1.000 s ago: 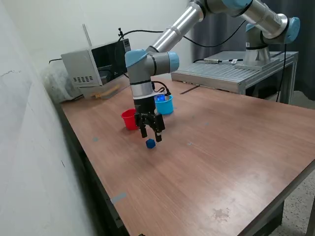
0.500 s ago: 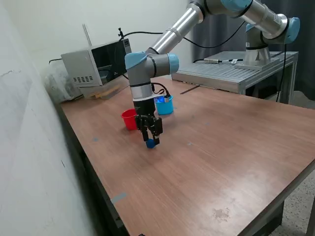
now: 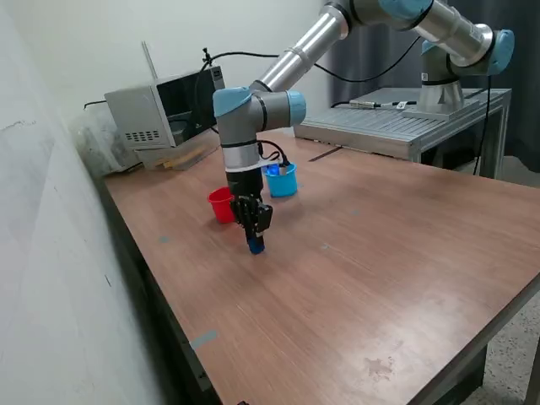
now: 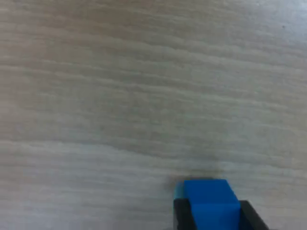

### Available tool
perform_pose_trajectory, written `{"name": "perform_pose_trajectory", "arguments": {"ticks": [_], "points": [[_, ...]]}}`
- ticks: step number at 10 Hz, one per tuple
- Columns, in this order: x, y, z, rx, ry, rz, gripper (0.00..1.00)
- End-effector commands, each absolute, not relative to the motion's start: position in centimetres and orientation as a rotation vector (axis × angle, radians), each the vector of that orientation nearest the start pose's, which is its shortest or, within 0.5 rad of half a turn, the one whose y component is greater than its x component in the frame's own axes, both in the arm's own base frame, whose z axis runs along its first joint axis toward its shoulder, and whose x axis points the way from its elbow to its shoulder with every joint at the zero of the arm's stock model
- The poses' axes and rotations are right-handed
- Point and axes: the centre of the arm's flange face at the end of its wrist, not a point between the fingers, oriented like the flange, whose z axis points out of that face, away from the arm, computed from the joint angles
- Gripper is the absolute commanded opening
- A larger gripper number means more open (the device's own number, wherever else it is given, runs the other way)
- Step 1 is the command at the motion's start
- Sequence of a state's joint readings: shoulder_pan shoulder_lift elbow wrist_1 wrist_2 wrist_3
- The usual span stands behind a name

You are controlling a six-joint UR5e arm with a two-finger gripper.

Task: Place red objects in the red bin, and blue objects in the blue bin.

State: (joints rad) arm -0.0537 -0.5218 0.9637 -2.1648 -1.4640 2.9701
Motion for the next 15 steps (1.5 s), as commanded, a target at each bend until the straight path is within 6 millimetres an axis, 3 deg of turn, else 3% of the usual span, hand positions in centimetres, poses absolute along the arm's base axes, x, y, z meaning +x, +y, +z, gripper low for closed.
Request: {"name": "perform_pose_trajectory", "arguments": {"ticks": [1,2,4,5,8,10,12,15], "points": [[-84.0,-10.1,17.7,-2.495,2.221,0.150,0.00],[-82.0,-10.2,20.8,-2.455,2.213,0.071,0.00],[-78.5,-9.7,23.8,-2.288,2.243,0.034,0.00],[-76.8,-9.3,24.1,-2.205,2.211,-0.005,0.00],[-72.9,-7.6,21.8,-2.073,2.122,-0.144,0.00],[-72.1,-0.9,21.6,-1.941,2.150,-0.141,0.00],[-71.9,3.3,21.7,-1.832,2.195,-0.096,0.00],[-71.7,6.2,21.8,-1.742,2.226,-0.050,0.00]]}}
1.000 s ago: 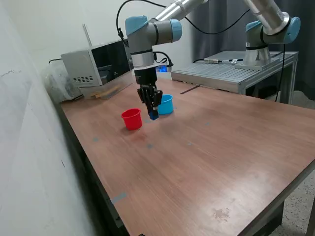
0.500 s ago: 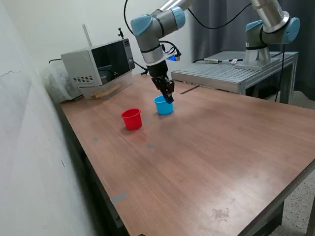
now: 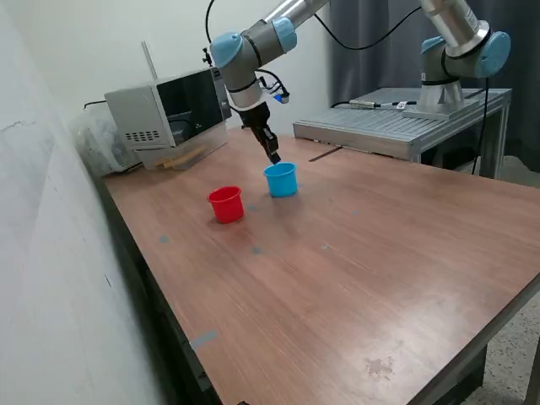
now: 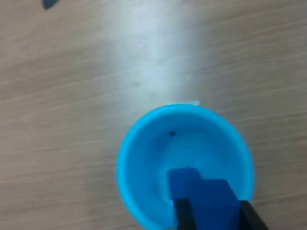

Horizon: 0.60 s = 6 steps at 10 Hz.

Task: Place red objects in the red bin, and blue objects in the blue bin.

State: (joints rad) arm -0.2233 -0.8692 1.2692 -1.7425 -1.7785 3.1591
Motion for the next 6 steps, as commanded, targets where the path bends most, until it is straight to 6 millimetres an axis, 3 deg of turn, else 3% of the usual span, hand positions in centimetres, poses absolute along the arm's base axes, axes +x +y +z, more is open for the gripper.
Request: {"name": "perform_pose_trajectory", "arguments": {"ticks": [1,4,5,6], "points": [[-71.64,6.83,21.81,-1.731,2.233,-0.050,0.00],[-71.59,7.34,21.41,-1.737,2.230,-0.064,0.00],[-71.56,7.46,20.95,-1.733,2.223,-0.075,1.00],[-71.53,7.45,20.89,-1.739,2.219,-0.076,1.00]]}}
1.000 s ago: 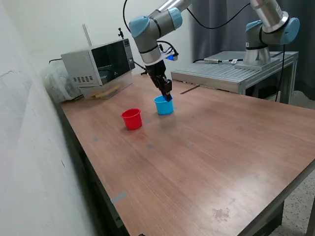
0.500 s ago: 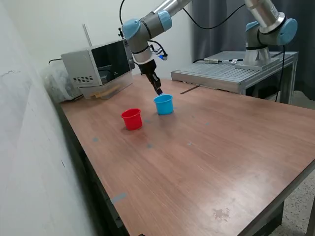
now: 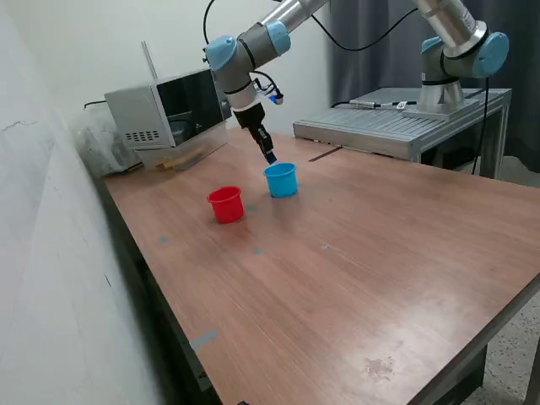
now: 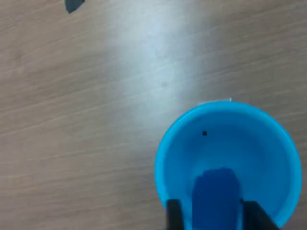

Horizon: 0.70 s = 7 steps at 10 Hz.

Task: Place red objects in the red bin, and blue objects in the blue bin.

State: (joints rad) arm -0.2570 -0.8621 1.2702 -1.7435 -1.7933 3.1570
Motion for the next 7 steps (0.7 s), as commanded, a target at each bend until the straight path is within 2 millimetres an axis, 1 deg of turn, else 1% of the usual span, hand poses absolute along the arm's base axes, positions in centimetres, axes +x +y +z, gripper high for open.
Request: {"name": "perform_pose_trajectory", "arguments": {"ticks": [1,3,4,5,6,7], "points": [[-71.5,7.5,20.9,-1.740,2.217,-0.077,1.00],[-71.5,7.3,20.8,-1.745,2.217,-0.085,1.00],[-71.6,6.8,21.2,-1.776,2.204,-0.087,1.00],[-71.2,5.3,22.4,-1.810,2.220,-0.103,1.00],[-70.1,3.7,25.5,-1.870,2.266,-0.128,1.00],[-68.5,2.3,29.2,-1.937,2.292,-0.124,1.00]]}}
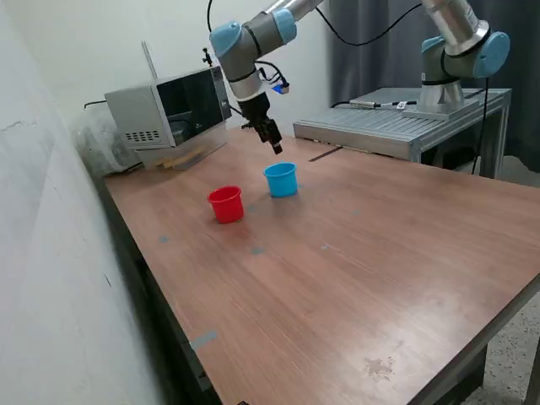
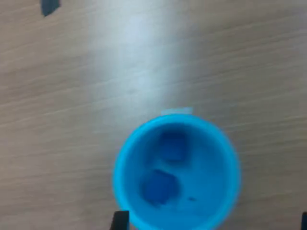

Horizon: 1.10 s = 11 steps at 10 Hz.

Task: Place red objects in the red bin, and blue objects in the blue bin.

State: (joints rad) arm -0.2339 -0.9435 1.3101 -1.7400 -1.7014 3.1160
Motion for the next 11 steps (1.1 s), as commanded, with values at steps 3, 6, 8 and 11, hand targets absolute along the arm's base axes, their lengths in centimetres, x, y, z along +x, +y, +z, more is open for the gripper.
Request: {"name": "perform_pose_trajectory", "arguments": {"ticks": [3,6,8,11], "points": [[-63.5,-2.7,37.2,-2.016,2.233,-0.116,1.00],[-55.3,-6.6,43.0,-2.072,2.196,-0.078,1.00],[-50.4,-7.7,43.9,-2.075,2.188,-0.088,1.00],[-44.9,-8.2,42.8,-2.045,2.152,-0.153,1.00]]}}
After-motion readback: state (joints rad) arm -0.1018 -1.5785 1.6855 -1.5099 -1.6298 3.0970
